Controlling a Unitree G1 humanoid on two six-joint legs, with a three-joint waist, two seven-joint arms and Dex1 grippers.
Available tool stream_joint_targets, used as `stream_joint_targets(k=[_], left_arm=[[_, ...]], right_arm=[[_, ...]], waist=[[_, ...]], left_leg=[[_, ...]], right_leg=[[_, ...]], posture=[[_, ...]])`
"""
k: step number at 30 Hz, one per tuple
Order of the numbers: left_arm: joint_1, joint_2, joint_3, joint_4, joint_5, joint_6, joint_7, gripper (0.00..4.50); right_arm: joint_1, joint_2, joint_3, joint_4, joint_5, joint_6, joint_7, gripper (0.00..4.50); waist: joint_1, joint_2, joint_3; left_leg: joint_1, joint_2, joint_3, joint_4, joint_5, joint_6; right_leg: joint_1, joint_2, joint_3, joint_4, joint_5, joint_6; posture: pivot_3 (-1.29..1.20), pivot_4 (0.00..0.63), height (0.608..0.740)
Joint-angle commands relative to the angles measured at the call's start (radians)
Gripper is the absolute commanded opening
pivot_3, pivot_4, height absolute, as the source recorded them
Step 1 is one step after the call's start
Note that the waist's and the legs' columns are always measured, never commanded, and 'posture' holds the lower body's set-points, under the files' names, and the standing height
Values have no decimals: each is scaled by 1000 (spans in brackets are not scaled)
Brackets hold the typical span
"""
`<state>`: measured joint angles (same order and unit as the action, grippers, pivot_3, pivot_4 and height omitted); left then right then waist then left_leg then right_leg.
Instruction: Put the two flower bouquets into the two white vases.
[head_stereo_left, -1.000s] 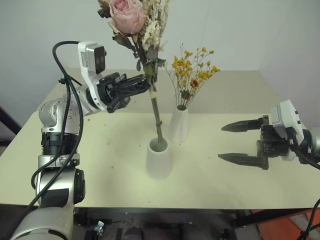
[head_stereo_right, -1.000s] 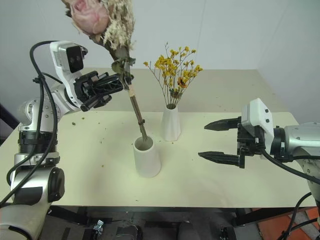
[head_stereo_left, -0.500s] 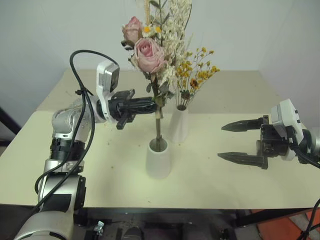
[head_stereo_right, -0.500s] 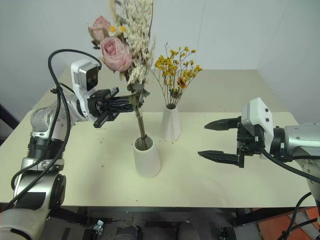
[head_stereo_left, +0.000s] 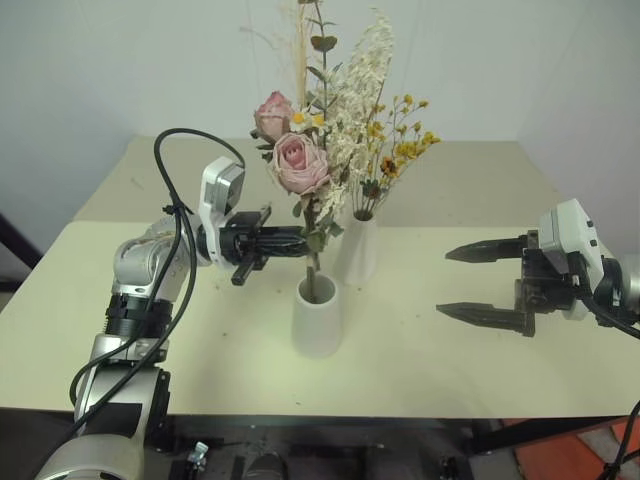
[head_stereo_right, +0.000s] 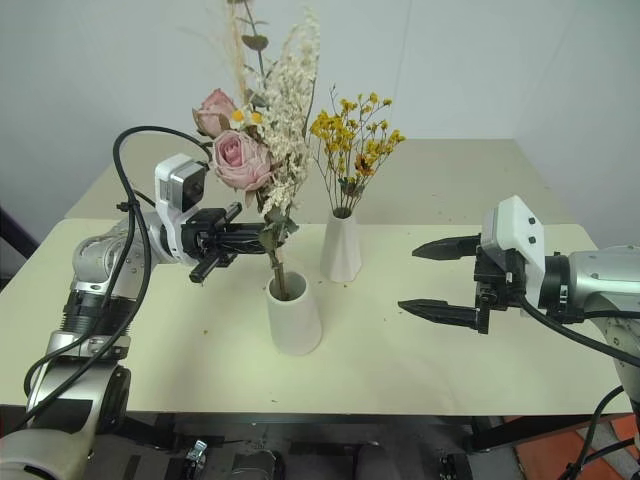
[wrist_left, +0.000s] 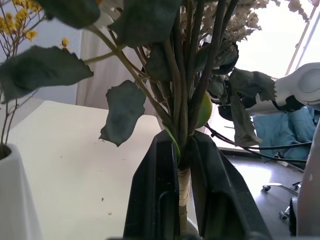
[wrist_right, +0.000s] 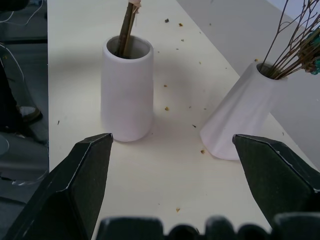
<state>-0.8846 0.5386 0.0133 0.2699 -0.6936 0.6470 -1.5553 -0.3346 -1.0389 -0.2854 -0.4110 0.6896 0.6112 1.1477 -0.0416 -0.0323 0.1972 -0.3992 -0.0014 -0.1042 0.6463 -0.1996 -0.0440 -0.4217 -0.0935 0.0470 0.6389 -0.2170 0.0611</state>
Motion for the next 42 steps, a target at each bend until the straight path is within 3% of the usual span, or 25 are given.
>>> stream_joint_targets(k=[1,12,17,28,36,42], left_arm=[[-1,18,10,-58,-15,1,-15,1087],[59,85,-6,-130,6,14,-23,4479],[60,161,-24,-101,83,-13,3,4479],[142,323,142,-138,86,-63,75,4479],[334,427,299,-271,62,-54,153,4479],[491,419,424,-425,-13,-3,255,4479]], right_arm=[[-9,-7,-20,-6,5,-20,-1,4500],[-15,-7,-6,14,-20,-37,1,4500],[-22,-3,3,24,-31,-44,-5,4500],[15,-21,-47,41,-38,-55,15,4500],[143,-78,-186,86,-56,-78,83,4500],[201,-113,-277,127,-49,-76,136,4500]], waist=[[0,0,0],[-1,0,0],[-2,0,0],[-1,0,0],[1,0,0],[-2,0,0]], left_leg=[[0,0,0,0,0,0],[0,0,0,0,0,0],[0,0,0,0,0,0],[0,1,0,-1,0,0],[0,1,0,-1,0,0],[1,2,1,-1,0,0]], right_leg=[[0,0,0,0,0,0],[0,0,0,0,0,0],[0,0,0,0,0,0],[0,0,0,0,0,0],[0,1,0,-1,0,0],[0,1,0,-1,-1,-1]], posture=[[0,150,740],[0,150,740],[0,150,740],[0,150,740],[0,150,740],[0,150,740]])
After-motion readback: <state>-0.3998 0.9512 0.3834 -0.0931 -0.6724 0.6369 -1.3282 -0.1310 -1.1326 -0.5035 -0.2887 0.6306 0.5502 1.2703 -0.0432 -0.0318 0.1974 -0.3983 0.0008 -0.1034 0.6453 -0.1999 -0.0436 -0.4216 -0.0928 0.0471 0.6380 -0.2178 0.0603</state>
